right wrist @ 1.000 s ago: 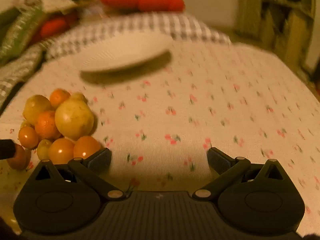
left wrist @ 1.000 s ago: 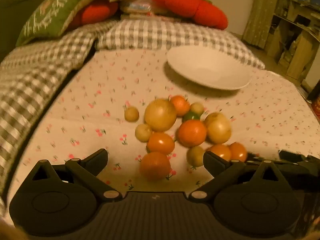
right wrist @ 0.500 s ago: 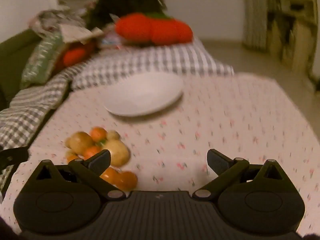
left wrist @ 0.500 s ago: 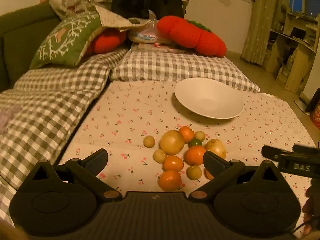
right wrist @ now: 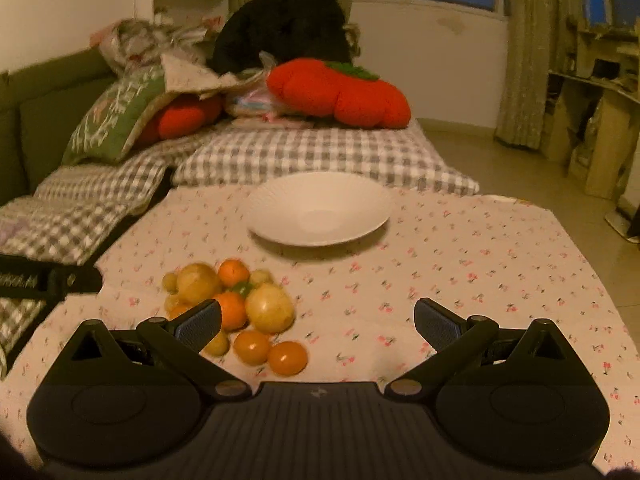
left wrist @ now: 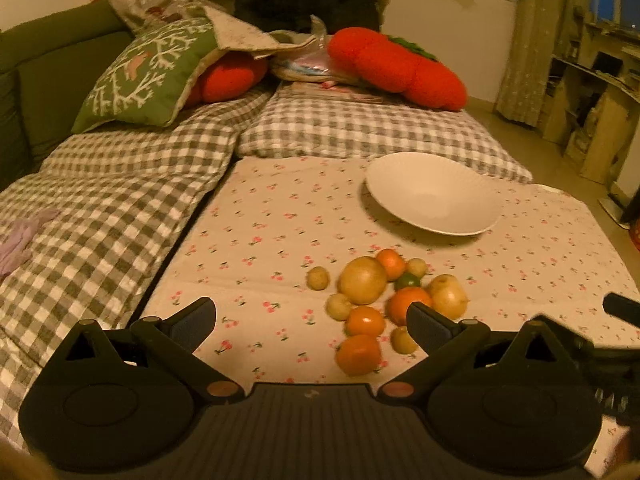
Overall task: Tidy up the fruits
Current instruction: 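Move both tools toward the fruit cluster on the sheet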
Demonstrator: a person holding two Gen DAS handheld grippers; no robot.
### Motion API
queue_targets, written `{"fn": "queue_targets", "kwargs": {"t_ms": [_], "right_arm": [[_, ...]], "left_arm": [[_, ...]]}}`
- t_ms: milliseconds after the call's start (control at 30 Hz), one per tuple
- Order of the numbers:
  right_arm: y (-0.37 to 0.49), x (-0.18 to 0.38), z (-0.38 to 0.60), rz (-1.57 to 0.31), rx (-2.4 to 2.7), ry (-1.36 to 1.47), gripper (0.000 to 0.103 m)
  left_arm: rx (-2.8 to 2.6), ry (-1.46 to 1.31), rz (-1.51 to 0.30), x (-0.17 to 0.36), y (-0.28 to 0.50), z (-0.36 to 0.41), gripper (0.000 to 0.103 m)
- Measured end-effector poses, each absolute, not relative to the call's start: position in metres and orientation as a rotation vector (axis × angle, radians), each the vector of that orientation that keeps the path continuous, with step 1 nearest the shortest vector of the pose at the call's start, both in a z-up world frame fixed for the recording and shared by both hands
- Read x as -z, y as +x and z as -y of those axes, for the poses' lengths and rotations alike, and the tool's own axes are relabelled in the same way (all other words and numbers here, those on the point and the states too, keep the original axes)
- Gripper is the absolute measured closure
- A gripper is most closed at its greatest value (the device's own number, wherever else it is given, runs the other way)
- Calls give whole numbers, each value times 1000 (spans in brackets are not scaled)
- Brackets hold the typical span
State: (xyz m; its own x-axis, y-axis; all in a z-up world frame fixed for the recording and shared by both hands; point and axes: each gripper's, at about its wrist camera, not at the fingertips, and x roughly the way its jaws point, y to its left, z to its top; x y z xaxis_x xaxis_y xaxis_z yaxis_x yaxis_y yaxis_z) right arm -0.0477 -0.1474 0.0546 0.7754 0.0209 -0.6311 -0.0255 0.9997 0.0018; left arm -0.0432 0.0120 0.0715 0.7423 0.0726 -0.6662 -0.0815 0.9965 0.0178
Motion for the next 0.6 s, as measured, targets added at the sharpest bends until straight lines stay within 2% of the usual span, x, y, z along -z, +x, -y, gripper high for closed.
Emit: {"fn": "queue_targets", "kwargs": {"t_ms": [600], "right_arm": [[-60,-67,134,-747,46,-68,0]], "left_arm": [[-100,-8,-795,-66,-34,-12,9]]}}
